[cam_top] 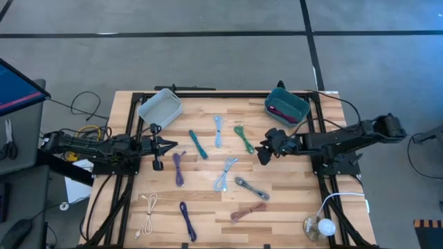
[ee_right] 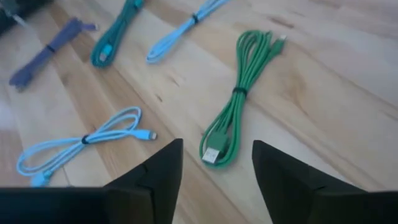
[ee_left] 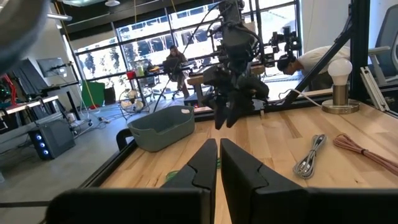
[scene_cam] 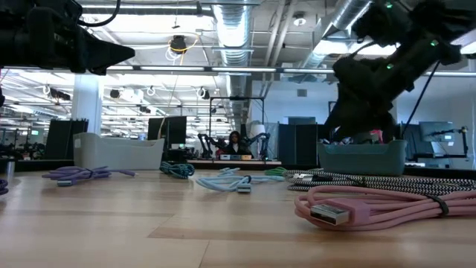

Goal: Pick & Place USB Port
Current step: Put the green charger cable into the white bin

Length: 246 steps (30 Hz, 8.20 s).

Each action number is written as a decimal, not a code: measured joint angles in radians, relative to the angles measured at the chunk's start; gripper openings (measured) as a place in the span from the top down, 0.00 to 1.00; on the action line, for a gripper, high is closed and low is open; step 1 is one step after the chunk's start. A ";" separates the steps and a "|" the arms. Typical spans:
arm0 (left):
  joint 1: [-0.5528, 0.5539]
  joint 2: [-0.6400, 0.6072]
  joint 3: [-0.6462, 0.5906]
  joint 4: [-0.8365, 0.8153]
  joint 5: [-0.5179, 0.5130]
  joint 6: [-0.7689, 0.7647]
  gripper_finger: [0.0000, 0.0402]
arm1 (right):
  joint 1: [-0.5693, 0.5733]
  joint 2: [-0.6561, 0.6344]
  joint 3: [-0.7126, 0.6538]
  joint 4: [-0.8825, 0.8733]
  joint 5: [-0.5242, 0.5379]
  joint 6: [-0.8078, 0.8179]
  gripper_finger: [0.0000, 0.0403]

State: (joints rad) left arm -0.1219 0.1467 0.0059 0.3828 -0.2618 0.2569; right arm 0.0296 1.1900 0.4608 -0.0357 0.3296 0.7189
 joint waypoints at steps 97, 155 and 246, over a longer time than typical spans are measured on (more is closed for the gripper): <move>0.364 0.307 0.049 0.203 0.347 -0.193 0.95 | 0.038 -0.098 -0.145 0.670 -0.123 -0.813 0.94; 0.466 1.104 0.481 0.618 0.716 -0.318 0.63 | -0.196 0.501 0.144 0.995 -0.411 -0.745 0.94; 0.847 0.474 0.106 0.355 0.459 -0.314 0.98 | -0.197 -0.041 -0.018 0.491 -0.281 -0.720 0.84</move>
State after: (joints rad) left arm 0.7255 0.6209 0.1116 0.7380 0.1977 -0.0570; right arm -0.1678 1.1491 0.4430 0.4552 0.0486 -0.0008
